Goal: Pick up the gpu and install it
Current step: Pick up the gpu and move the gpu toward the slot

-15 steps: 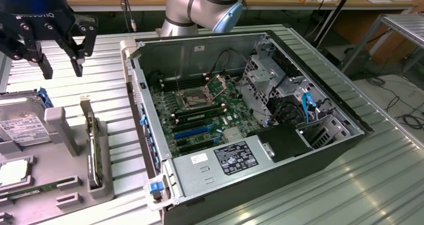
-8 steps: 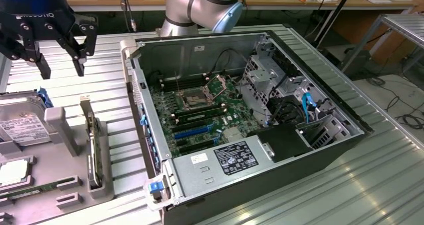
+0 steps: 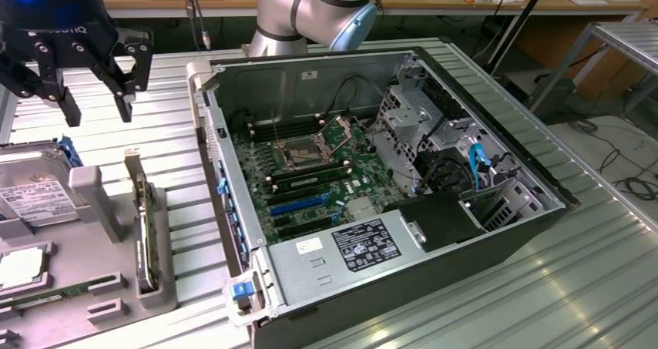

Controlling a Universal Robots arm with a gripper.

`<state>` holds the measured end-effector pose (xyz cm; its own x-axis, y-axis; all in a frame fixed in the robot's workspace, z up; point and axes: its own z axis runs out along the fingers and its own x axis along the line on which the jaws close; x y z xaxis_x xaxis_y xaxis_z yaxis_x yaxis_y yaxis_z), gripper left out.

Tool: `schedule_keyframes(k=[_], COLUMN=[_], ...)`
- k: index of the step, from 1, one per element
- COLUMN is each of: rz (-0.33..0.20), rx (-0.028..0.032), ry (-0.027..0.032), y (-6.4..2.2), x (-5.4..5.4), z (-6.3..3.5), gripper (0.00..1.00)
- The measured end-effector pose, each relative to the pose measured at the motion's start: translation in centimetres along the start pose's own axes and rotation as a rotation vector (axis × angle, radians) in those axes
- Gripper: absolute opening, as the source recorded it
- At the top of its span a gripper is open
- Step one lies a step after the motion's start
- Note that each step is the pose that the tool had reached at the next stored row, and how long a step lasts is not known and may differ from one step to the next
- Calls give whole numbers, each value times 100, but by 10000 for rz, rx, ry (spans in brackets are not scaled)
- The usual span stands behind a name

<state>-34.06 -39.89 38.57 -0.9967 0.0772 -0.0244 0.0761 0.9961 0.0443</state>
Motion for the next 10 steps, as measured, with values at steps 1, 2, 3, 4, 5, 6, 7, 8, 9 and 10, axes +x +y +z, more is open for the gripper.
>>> schedule_keyframes(k=[1, 2, 3, 4, 5, 6, 7, 8, 9, 10], rz=[1, 1, 0, 1, 0, 0, 1, 0, 0, 1], rx=[0, 0, 0, 0, 0, -1, 0, 0, -1, -1], ry=[0, 0, 0, 0, 0, 0, 0, 0, -1, -1], y=[-1, -1, -1, -1, -2, -2, -2, -3, -3, -3], x=[1, 1, 1, 1, 1, 1, 2, 2, 2, 2], z=[14, 21, 27, 34, 39, 46, 51, 57, 64, 71], gripper=[54, 54, 54, 54, 54, 54, 54, 54, 54, 54])
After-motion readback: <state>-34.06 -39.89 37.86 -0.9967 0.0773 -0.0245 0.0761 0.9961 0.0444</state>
